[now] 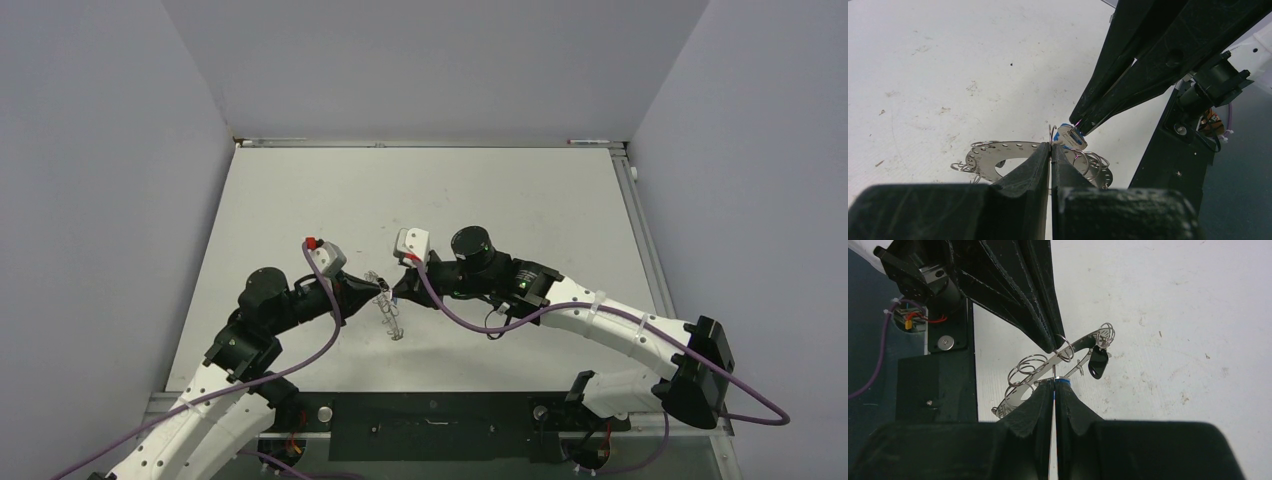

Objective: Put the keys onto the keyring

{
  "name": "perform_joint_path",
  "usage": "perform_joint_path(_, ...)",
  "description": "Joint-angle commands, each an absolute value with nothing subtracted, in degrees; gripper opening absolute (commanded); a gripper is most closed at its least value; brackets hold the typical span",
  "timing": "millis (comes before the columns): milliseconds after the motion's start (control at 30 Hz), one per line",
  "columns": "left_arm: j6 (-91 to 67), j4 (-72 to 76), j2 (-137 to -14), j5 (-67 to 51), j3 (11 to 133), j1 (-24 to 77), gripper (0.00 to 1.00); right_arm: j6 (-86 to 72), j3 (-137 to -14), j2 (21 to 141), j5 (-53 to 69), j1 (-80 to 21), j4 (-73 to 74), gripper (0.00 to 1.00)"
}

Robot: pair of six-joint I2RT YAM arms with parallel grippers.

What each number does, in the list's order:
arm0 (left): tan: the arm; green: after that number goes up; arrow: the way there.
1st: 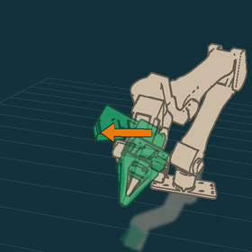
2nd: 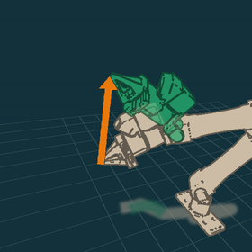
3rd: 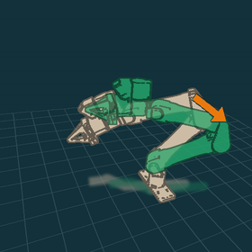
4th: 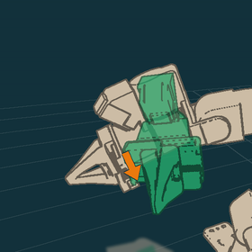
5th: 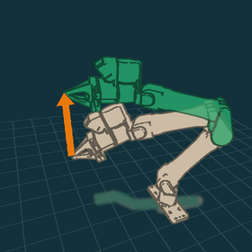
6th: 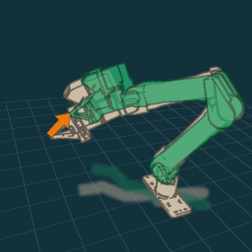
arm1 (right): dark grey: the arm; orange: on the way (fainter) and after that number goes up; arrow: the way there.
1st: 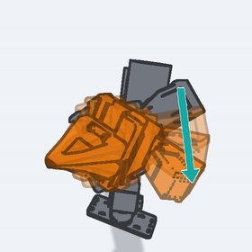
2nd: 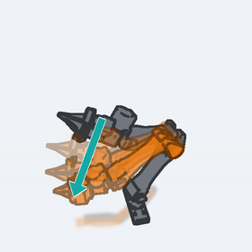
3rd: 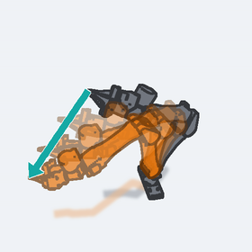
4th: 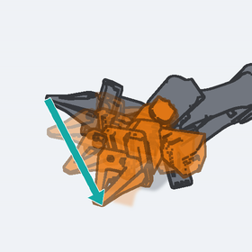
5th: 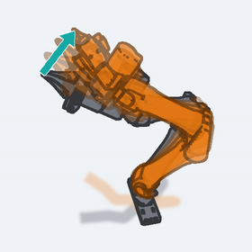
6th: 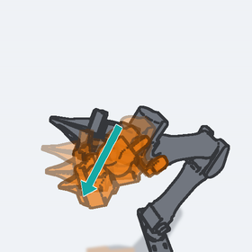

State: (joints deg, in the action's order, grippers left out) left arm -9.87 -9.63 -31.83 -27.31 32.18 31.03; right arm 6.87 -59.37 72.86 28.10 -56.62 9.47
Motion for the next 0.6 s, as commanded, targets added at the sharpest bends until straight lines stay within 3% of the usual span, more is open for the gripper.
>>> perform_joint_path(0,-10.1,-5.2,-31.0,-28.3,33.3,31.2,0.0,7.7,-62.2,73.0,29.3,-57.0,5.7,0.05)
perform_joint_path(567,-10.1,-5.1,-31.0,-28.4,33.3,31.6,0.0,6.8,-62.2,73.2,28.7,-57.2,2.9,0.05)
